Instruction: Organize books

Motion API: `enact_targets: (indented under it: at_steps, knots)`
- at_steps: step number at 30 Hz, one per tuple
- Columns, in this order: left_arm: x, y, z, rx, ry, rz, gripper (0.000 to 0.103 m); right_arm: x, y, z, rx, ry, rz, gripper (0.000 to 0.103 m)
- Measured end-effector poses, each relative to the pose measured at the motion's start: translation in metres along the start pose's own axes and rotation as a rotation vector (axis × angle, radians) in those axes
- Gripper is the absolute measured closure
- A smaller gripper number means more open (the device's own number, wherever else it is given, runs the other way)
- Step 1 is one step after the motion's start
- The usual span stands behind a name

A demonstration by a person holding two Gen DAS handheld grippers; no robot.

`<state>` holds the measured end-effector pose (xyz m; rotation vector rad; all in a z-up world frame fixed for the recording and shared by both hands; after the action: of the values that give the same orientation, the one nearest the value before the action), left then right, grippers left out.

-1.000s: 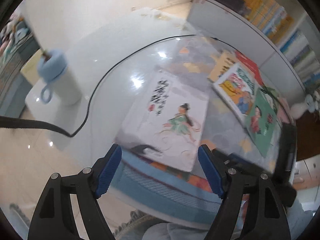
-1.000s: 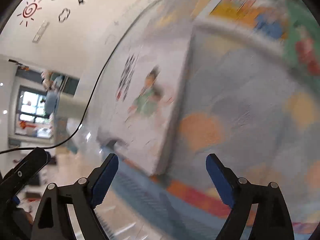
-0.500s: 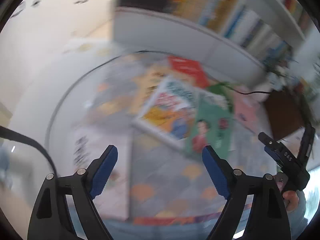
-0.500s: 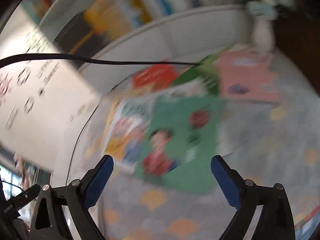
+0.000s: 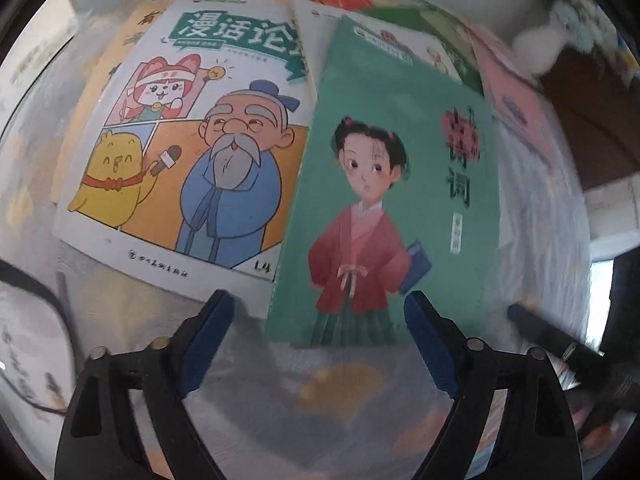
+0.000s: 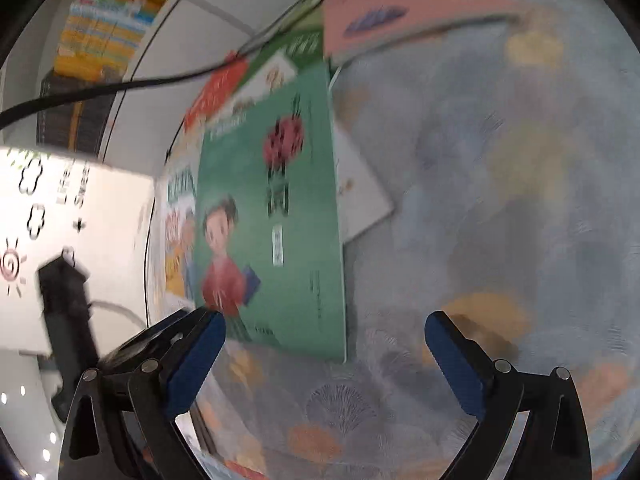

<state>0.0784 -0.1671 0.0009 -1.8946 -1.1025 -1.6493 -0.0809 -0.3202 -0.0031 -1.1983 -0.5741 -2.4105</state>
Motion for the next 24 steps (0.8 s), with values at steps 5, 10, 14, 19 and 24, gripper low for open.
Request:
enact_targets:
  at_steps: [5,10,14,19,24]
  knots:
    - [-0.008,-0.005,-0.022,-0.113,0.066,-0.007,0.004,-0.017,-0.013,0.026,0.287,-0.098,-0.073,0.0]
    - [0.001,0.006,-0.024,0.024,-0.156,-0.056,0.002,-0.025,-0.012,0.033,0.354,-0.079,-0.09,0.0]
    - [-0.01,0.005,-0.057,-0.104,-0.061,-0.013,0.001,-0.034,-0.019,0.049,0.409,-0.086,-0.099,0.0]
    - [0.005,-0.001,-0.049,-0.003,-0.244,-0.05,0.002,-0.017,-0.008,0.022,0.269,0.124,-0.076,0.0]
    - [0.015,-0.007,-0.058,0.031,-0.356,-0.053,0.002,-0.019,-0.004,0.003,0.016,0.454,0.115,0.017]
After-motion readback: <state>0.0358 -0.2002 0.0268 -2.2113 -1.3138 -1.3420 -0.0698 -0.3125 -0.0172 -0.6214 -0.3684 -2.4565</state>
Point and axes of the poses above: each gripper's, at about its wrist camera, not at the fingertips, and x roughly against the way its jaws point, z to its left, y to its top, the point moved 2 cm from there along -x, roughly the way its jaws point, and after that the axes turned 3 degrees about -x, right-handed, at the moved point
